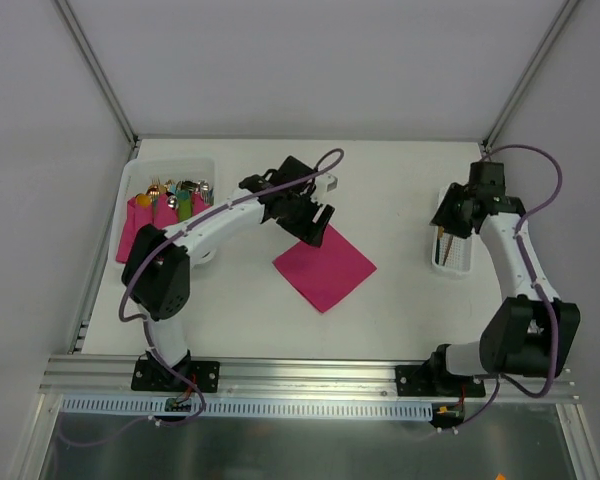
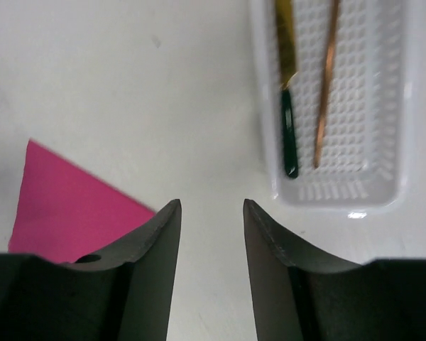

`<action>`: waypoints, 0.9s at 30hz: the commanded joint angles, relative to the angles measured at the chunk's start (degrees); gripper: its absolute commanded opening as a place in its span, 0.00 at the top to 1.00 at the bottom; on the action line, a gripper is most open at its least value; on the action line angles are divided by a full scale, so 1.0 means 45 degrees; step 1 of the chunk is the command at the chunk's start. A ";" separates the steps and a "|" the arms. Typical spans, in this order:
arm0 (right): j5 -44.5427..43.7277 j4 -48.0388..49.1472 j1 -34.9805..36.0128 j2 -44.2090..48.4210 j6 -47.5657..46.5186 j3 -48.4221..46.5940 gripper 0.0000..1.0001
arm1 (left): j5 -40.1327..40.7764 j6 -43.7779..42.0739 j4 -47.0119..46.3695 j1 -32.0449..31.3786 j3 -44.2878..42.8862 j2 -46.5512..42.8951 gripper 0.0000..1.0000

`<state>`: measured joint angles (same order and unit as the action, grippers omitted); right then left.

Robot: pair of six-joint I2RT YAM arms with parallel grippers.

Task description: Place the utensils on the paper napkin and roll it up

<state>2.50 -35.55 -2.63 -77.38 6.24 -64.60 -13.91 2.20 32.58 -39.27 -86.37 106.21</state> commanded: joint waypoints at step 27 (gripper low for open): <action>-0.1649 -0.0967 -0.2618 -0.9326 -0.0781 -0.6622 0.69 | -0.0795 -0.1113 0.1843 0.2612 0.1088 -0.4209 0.09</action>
<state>-3.33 -38.06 -14.17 -118.52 3.14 -92.38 -16.14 -1.93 39.81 -27.70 -79.99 89.86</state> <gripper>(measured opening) 0.309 0.902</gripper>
